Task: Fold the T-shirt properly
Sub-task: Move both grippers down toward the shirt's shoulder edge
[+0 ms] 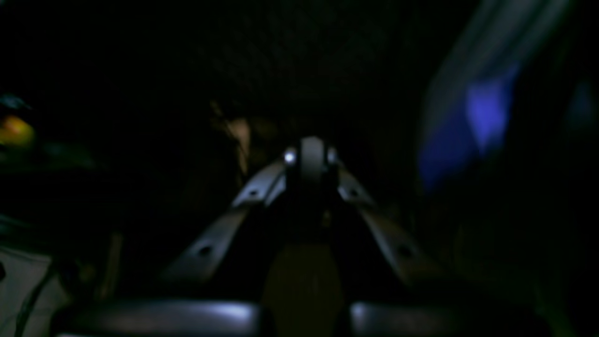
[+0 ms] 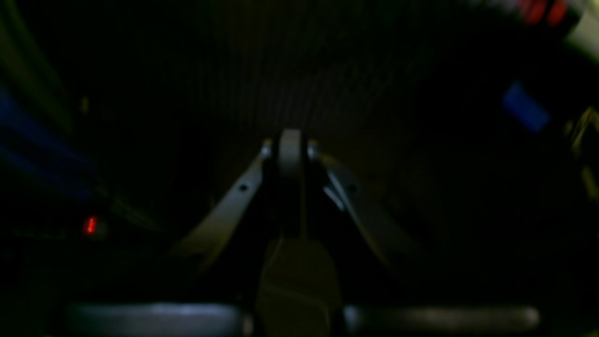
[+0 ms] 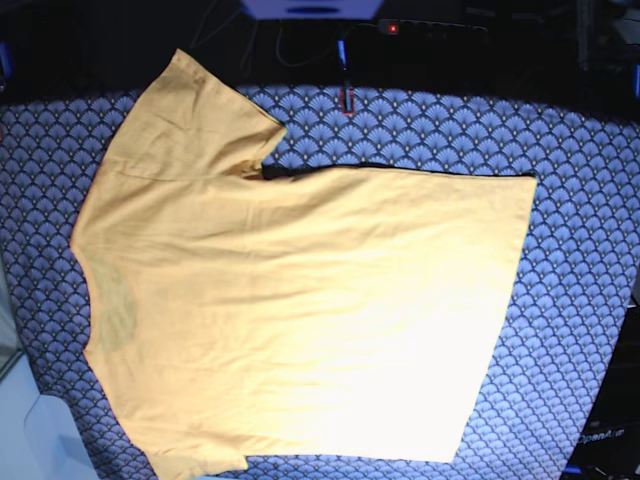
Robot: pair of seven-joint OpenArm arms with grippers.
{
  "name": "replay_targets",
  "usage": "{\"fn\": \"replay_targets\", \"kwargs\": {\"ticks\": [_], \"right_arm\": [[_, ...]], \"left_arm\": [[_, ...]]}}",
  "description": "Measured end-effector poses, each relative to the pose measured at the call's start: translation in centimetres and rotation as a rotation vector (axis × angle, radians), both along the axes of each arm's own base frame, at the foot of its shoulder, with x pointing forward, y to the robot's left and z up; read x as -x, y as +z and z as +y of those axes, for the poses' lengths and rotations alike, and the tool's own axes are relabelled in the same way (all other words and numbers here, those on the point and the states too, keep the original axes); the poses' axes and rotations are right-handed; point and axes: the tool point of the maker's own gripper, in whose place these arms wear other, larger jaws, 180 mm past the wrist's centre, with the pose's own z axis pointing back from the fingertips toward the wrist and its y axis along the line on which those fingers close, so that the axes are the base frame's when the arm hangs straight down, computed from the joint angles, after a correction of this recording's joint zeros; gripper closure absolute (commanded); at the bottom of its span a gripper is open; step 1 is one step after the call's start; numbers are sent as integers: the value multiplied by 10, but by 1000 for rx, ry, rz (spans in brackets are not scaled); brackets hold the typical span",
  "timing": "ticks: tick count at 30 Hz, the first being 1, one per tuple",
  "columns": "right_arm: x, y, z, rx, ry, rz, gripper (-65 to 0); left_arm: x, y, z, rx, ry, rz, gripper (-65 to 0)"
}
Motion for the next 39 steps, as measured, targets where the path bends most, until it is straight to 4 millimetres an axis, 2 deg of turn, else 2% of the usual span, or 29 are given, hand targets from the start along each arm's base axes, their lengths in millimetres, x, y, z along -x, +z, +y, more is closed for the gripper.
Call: {"fn": "replay_targets", "kwargs": {"ticks": [2, 5, 8, 10, 12, 14, 20, 26, 29, 34, 39], "right_arm": [[-9, 23, 7, -8, 16, -51, 0], [-25, 50, 13, -9, 32, -104, 0], [-54, 55, 13, -11, 20, -103, -11], [-73, 56, 13, -12, 18, -93, -10], [-89, 59, 14, -14, 17, -80, -10], [-105, 65, 14, -13, 15, -76, -10], [-143, 82, 22, -30, 27, -99, -10], [-162, 66, 46, -195, 62, -54, -10], [-168, 59, 59, -349, 68, -27, -10], [-186, 47, 48, -350, 63, 9, -10], [-191, 44, 45, -342, 59, 21, -10]], "left_arm": [[-24, 18, 4, 16, 27, -54, -23], [-47, 26, 9, 29, 24, -53, -28], [-57, 25, 16, 25, 24, -13, -28], [-70, 27, 13, 34, 16, -8, -28], [-87, 39, 8, 39, -7, -44, -28], [-107, 54, 14, 26, 10, -86, -28], [-147, 77, 19, 2, 18, -82, -28], [-167, 74, 15, 4, 13, -47, -29], [-166, 68, 15, 2, 14, -12, -29], [-176, 66, 19, 25, 46, -32, -30], [-183, 47, 36, 0, 67, 32, -30]]}}
